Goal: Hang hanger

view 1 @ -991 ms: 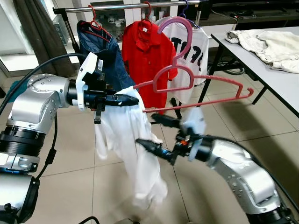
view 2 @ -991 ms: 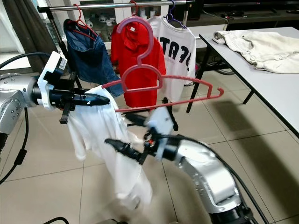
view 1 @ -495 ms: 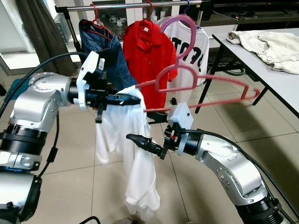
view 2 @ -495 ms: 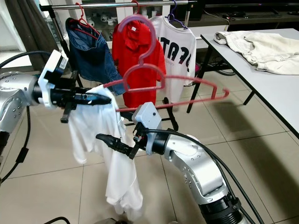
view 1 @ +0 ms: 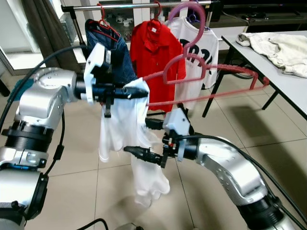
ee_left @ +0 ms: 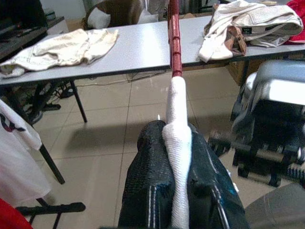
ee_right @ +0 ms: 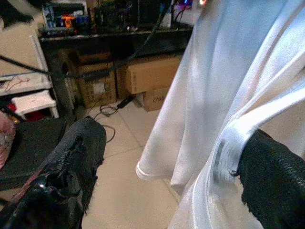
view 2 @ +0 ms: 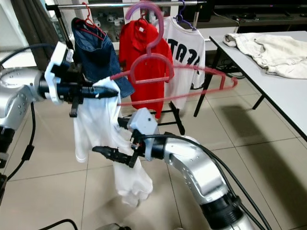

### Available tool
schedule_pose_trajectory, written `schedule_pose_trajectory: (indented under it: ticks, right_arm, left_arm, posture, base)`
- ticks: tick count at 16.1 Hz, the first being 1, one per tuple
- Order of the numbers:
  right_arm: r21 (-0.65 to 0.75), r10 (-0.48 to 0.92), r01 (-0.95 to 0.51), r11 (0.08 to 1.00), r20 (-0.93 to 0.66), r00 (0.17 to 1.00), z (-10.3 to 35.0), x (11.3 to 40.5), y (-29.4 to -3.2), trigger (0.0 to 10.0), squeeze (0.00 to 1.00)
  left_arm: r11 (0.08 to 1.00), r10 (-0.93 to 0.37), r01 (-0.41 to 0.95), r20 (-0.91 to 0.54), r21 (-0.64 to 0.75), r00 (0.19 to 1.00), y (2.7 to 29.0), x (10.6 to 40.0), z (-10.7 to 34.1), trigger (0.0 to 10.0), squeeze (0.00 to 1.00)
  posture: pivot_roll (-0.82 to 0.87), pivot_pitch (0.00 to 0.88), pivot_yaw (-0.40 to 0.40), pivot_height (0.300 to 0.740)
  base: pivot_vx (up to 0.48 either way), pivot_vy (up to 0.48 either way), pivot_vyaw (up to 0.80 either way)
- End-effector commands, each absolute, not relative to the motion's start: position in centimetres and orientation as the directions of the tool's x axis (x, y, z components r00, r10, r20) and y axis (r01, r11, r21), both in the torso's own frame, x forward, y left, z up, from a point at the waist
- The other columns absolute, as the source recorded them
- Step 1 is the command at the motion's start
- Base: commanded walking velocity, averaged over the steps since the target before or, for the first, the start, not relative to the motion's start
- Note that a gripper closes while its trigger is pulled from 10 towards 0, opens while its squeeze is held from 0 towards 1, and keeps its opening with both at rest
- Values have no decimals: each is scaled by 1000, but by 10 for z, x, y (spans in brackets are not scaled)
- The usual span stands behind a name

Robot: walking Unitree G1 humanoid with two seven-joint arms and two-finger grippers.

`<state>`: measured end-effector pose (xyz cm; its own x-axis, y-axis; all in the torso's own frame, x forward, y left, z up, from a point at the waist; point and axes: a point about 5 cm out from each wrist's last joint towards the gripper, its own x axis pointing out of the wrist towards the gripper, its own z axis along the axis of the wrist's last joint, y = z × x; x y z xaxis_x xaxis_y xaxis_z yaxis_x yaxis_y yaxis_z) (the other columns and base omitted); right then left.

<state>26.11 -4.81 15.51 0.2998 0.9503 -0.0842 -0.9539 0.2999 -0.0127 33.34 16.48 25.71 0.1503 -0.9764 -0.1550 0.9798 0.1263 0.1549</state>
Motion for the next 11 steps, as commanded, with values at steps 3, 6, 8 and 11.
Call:
schedule_pose_trajectory:
  ticks: [3,6,8,11]
  right_arm:
    - [-35,957,-964,265,-114,267,151,271,-40,10000,0]
    - [-38,955,-966,257,-144,260,145,278,-35,10000,0]
    - [-71,917,-931,359,-157,366,144,289,-46,10000,0]
    - [-65,921,-922,382,-54,386,163,287,-67,10000,0]
  left_arm:
    - [136,-977,969,-134,206,166,165,336,275,0,0]
    - [144,-977,965,-126,219,175,165,337,283,0,0]
    - [150,-975,963,-130,223,182,167,337,285,0,0]
    - [151,-973,963,-141,223,185,170,336,284,0,0]
  posture:
    - [-99,0,56,740]
    - [-90,0,53,740]
    - [-83,0,51,740]
    - [-89,0,57,740]
  base:
    - [0,0,0]
    - [0,0,0]
    - [0,0,0]
    - [0,0,0]
